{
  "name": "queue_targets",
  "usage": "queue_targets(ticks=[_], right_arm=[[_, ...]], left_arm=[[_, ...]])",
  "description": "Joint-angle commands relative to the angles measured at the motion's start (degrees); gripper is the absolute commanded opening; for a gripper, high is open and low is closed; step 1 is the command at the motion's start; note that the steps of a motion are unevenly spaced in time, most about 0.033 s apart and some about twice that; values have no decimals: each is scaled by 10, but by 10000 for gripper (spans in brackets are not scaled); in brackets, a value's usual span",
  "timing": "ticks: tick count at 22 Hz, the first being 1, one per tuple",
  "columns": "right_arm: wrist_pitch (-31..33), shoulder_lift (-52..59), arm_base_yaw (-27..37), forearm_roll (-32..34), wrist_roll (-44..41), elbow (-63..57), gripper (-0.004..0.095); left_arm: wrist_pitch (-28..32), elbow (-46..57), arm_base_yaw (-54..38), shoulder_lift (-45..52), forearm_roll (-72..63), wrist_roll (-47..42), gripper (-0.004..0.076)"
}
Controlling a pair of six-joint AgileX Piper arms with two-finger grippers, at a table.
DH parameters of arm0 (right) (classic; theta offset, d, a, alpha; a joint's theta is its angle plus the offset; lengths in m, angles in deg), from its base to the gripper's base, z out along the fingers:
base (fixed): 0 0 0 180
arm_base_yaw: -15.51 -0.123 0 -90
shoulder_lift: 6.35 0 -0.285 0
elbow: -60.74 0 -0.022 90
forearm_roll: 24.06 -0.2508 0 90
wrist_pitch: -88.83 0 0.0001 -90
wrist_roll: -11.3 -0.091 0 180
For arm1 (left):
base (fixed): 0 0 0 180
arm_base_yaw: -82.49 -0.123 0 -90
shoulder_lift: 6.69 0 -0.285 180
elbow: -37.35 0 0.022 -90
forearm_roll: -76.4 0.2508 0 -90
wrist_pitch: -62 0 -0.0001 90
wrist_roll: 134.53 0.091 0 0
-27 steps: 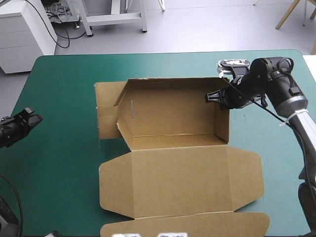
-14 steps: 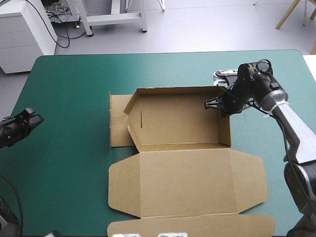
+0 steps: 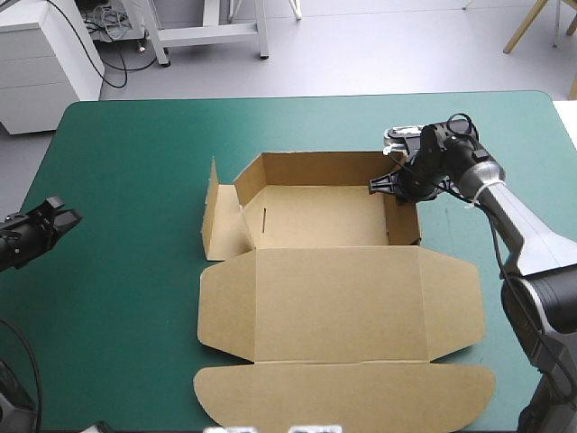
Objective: Fold the box
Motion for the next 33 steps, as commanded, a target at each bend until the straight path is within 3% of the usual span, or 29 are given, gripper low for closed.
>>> queue_targets(ticks=[1,3,4,6,9,19,27,33], right_arm=[[-3,27,3,12,7,13,583],[-1,27,3,17,7,22,809],[0,27,3,19,7,30,838],[21,28,3,19,2,67,836],[101,38,3,21,2,149,833],[101,209,3,47,-28,184,833],[102,232,3,27,-59,175,833],[102,221,3,23,-75,78,833]], left_arm=[[-6,-11,-1,19,-35,-2,-10],[-6,-11,-1,19,-35,-2,-10],[-6,-11,-1,19,-35,-2,-10],[-6,-11,-1,19,-35,-2,-10],[-4,-11,-1,19,-36,-4,-10],[4,-11,-1,19,-72,-7,-10],[13,-11,-1,19,-73,-8,-10],[16,-11,-1,19,-73,-19,-10]])
